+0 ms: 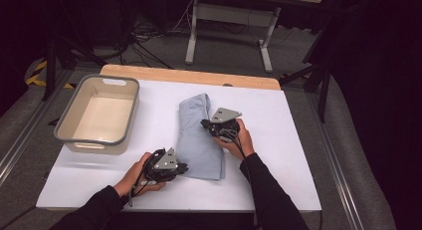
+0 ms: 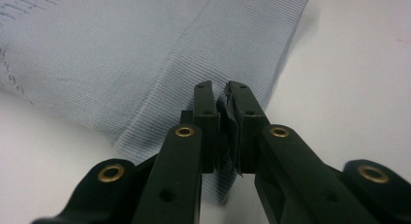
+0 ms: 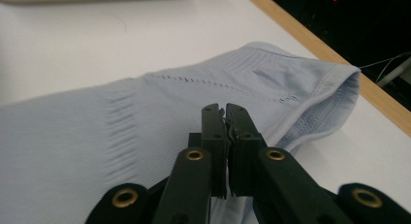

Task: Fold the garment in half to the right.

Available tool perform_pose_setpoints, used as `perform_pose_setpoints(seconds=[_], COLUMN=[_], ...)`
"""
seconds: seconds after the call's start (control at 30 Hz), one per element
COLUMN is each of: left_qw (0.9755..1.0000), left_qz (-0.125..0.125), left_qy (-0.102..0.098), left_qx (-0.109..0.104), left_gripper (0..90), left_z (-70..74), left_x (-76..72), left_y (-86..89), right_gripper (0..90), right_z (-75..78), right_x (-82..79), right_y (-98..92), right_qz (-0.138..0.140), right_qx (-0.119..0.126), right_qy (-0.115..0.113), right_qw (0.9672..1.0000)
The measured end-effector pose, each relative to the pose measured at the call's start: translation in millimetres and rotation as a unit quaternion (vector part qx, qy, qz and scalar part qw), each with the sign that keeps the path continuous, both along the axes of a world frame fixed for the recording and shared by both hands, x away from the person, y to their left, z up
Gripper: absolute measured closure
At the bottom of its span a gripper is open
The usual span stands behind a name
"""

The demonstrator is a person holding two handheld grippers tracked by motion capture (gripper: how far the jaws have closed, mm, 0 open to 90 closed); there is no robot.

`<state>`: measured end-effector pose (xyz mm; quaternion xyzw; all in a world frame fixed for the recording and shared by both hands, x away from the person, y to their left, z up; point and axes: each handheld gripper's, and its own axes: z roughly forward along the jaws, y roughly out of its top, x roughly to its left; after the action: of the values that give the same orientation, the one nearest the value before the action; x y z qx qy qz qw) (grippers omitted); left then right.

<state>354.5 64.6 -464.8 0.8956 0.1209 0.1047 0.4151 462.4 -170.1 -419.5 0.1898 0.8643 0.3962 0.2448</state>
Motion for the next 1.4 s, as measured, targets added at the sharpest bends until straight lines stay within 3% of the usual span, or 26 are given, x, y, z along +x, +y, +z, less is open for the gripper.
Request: perform_pose_setpoints(seconds=[0.2, 0.37, 0.5, 0.57, 0.73, 0.97, 1.2, 1.3, 1.4], left_qw=[1.0000, 1.0000, 0.9999, 0.9999, 0.9998, 0.9995, 0.9993, 0.9987, 0.9984], left_qz=[-0.003, -0.006, -0.007, -0.006, -0.009, -0.008, 0.000, 0.003, 0.004], left_qy=[-0.002, -0.003, -0.010, -0.009, -0.015, -0.025, -0.035, -0.047, -0.056], left_qx=[0.000, 0.001, 0.005, 0.006, 0.008, 0.015, 0.016, 0.018, 0.004], left_gripper=[85.0, 86.1, 86.4, 86.7, 87.4, 87.7, 87.6, 87.6, 85.5], left_z=[0.2, 0.6, 0.9, 0.9, 1.0, 1.4, 3.4, 8.2, 14.6], left_x=[-0.3, -0.7, -2.1, -3.0, -4.8, -7.8, -12.6, -13.4, -15.6], left_y=[0.0, 0.0, -0.7, -0.9, -1.9, -3.8, -3.4, -1.6, 2.4], right_gripper=[87.5, 89.7, 89.7, 89.9, 89.9, 89.8, 89.4, 89.6, 89.9], right_z=[-18.9, -30.2, -33.2, -34.2, -34.5, -32.0, -26.6, -19.3, -10.1], right_x=[36.2, 55.8, 64.6, 72.3, 82.5, 93.0, 91.3, 86.9, 78.4], right_y=[4.3, 0.2, 0.9, 3.1, 3.8, 6.4, 5.9, 2.4, -1.1], right_qz=[-0.011, -0.024, -0.043, -0.060, -0.077, -0.111, -0.137, -0.142, -0.137], right_qx=[-0.021, 0.003, 0.002, -0.011, -0.004, -0.017, -0.021, -0.010, 0.008], right_qy=[0.039, 0.067, 0.060, 0.050, 0.053, 0.042, 0.026, 0.022, 0.008], right_qw=[0.9989, 0.9975, 0.9973, 0.9969, 0.9956, 0.9928, 0.9900, 0.9896, 0.9905])
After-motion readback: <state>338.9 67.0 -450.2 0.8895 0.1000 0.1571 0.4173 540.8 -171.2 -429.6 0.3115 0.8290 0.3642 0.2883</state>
